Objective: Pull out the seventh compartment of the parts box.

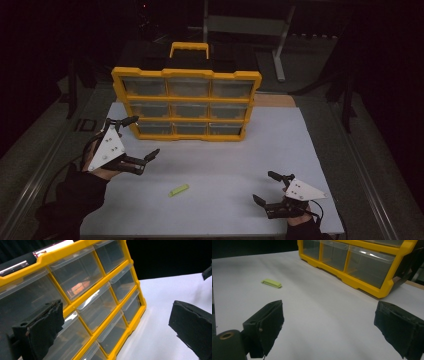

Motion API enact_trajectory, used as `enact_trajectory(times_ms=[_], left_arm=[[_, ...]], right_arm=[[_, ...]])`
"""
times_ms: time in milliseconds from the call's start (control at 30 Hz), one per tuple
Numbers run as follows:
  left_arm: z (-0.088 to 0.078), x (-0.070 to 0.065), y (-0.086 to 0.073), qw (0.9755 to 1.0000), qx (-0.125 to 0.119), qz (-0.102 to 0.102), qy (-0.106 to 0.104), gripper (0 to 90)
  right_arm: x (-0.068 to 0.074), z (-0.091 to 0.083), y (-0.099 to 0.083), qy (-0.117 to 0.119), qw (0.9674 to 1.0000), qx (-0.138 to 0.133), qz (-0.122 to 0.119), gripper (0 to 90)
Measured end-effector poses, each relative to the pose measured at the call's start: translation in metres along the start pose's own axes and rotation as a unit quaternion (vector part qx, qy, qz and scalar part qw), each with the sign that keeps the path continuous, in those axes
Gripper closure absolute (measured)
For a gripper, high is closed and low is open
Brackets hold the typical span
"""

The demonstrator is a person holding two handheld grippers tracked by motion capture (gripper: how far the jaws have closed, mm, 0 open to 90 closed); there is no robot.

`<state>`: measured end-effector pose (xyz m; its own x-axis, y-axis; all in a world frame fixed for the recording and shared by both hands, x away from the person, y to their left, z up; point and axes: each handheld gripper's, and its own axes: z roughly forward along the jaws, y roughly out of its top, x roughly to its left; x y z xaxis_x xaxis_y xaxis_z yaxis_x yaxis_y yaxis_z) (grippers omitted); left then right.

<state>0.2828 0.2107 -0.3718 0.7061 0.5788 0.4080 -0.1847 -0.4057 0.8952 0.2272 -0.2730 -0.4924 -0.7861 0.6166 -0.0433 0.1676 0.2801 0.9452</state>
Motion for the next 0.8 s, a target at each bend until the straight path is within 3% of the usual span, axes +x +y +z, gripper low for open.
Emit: enact_trajectory(times_ms=[433,800], left_arm=[[0.030,0.003,-0.012,0.9997,0.016,0.019,-0.004,0.0],[0.061,0.004,-0.039,0.9983,0.042,0.040,-0.009,0.3]], right_arm=[[0.000,0.001,-0.001,0.003,1.0000,-0.001,0.000,8.9],[0.000,0.002,-0.002,0.007,1.0000,0.004,0.000,9.0]])
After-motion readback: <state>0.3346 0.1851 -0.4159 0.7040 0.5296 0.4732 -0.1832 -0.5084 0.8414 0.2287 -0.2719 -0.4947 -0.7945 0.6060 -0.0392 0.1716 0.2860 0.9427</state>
